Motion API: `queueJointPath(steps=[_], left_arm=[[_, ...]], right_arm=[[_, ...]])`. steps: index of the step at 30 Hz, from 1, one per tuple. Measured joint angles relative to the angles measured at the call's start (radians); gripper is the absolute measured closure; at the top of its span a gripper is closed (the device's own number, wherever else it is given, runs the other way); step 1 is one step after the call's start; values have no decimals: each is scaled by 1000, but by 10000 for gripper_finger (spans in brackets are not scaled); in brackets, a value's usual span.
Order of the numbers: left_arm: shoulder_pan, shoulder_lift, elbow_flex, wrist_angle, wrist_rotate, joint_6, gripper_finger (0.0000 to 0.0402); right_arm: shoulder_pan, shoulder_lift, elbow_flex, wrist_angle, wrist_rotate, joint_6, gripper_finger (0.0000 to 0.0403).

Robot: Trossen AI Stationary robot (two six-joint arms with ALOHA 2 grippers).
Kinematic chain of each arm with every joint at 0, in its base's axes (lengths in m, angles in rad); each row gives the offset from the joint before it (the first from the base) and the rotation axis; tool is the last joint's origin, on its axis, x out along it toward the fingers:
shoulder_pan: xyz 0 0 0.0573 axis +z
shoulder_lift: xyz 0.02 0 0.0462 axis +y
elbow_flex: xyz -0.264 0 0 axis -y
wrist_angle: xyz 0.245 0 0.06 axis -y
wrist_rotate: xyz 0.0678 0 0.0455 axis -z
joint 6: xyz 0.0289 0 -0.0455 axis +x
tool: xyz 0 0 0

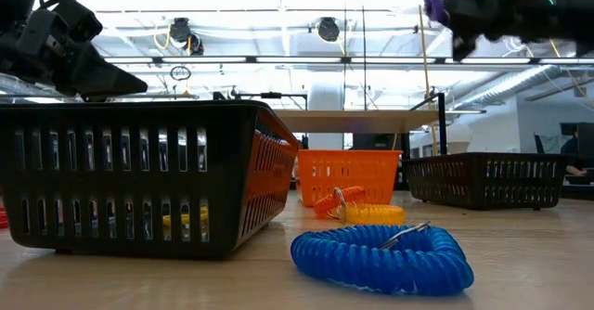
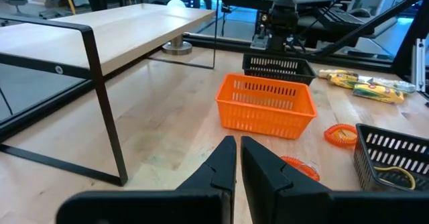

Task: Pick & Place Office Desk Supplies
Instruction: Put the violet spring keychain into the orange bin

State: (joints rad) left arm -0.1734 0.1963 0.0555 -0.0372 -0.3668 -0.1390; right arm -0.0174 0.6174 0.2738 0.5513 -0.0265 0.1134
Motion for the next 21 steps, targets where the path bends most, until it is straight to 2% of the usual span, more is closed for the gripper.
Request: queueJointPath(steps=[7,13,21], left_arm=[[0,0,0,4,0,-2,376],[0,0,0,3,2,-5,376],[0,0,0,3,2,-5,376]], right_arm=[[0,304,236,-183,1,-6,399],[0,592,367,-246,3,-6,400],[0,827,503,-318,2,-7,400]])
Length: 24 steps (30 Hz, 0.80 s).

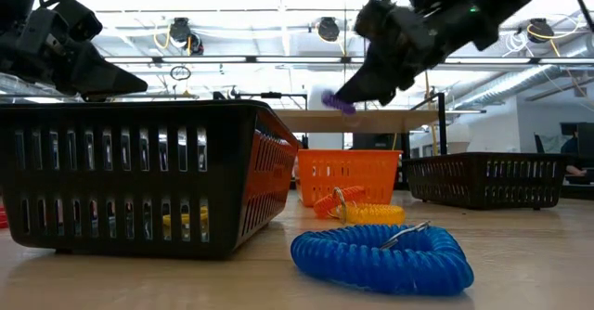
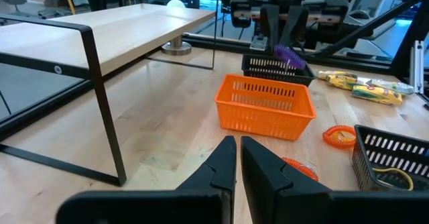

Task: Pick & Place Office Desk Supplies
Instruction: Put the violet spring keychain into the orange bin

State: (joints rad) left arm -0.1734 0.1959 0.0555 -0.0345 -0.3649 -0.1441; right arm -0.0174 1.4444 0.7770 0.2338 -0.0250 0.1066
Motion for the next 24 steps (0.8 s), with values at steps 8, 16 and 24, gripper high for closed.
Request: queueJointPath(steps=[8,16,24], left_arm=[[0,0,0,0,0,-6,376],[0,0,0,-1,0,-8,376],[0,0,0,0,0,-9,376]], right_arm=[[-4,133,67,-86,27,0,400],[-21,194,67,-90,25,4,400],[-35,209,67,-87,53,-2,371]])
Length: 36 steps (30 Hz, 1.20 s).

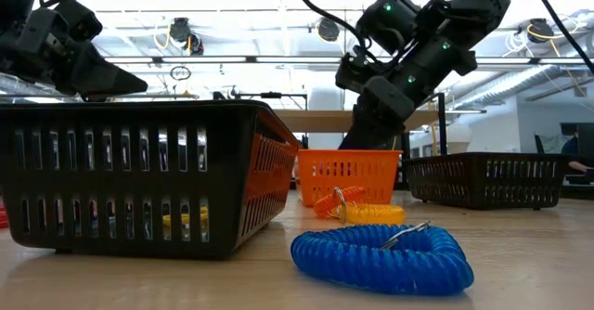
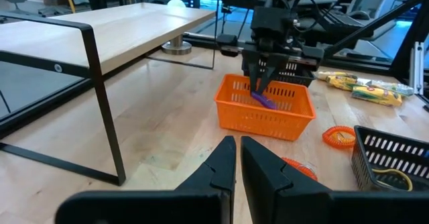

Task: Pick & Place Office Desk Supplies
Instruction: Put the violet spring keychain into the orange bin, then put the yellow crayon box into the top black bin

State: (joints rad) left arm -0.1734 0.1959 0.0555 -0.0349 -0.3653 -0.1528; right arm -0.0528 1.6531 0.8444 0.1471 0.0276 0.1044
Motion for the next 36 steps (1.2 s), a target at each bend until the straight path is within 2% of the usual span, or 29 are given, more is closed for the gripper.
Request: queueJointPath(steps=[4,8,11,15,19,24,27,34,36], left_arm=[[0,0,0,0,0,0,376],[0,0,0,0,0,-4,376],[0,0,0,0,0,-14,376],[0,0,0,-2,0,-15,376],[0,0,0,-22,0,-59,376],[0,0,0,-32,0,-78,376],[0,0,0,-32,0,-65,376],[0,0,0,-34,0,-62,376],[0,0,0,-34,0,-62,376]], right_arm=[[7,-8,0,-8,50,18,317],[9,-10,0,11,50,44,266],[9,-38,0,-1,50,44,246],[17,-127,0,3,48,44,240],[51,-249,0,22,38,-2,251],[95,-427,0,52,-91,-100,279],[120,-524,-9,83,-104,-101,303],[156,-741,-144,253,-105,-82,387],[159,-799,-194,284,-104,-73,397]])
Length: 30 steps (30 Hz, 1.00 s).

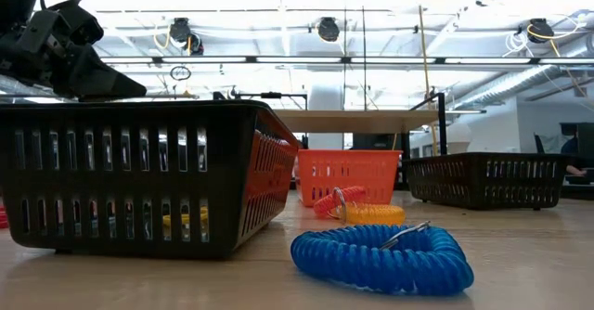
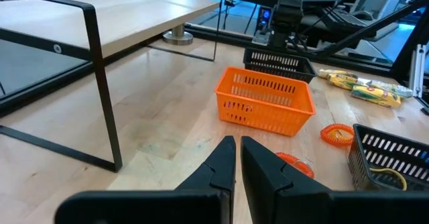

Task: Pick & Place Office Desk Supplies
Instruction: Put the yellow crayon box into the top black bin

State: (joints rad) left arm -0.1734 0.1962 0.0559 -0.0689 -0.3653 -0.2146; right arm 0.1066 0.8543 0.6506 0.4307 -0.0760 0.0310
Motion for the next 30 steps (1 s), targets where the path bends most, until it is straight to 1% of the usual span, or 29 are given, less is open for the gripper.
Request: queueJointPath(steps=[2,8,14,18,21,23,27,30], left_arm=[[0,0,0,0,0,2,376],[0,0,0,-1,0,2,376],[0,0,0,-1,0,2,376],[0,0,0,-1,0,2,376],[0,0,0,-1,0,2,376],[0,0,0,-1,0,2,376],[0,0,0,-1,0,2,376],[0,0,0,-1,0,2,376]], right_arm=[[0,-58,-47,2,9,16,394],[-3,-244,-163,-29,127,7,401],[-3,-391,-206,-191,135,9,402],[-3,-465,-236,-244,137,9,402],[-3,-529,-251,-292,209,25,402],[-3,-573,-265,-305,235,20,402],[-3,-644,-299,-305,202,9,402],[-3,-678,-304,-405,228,20,402]])
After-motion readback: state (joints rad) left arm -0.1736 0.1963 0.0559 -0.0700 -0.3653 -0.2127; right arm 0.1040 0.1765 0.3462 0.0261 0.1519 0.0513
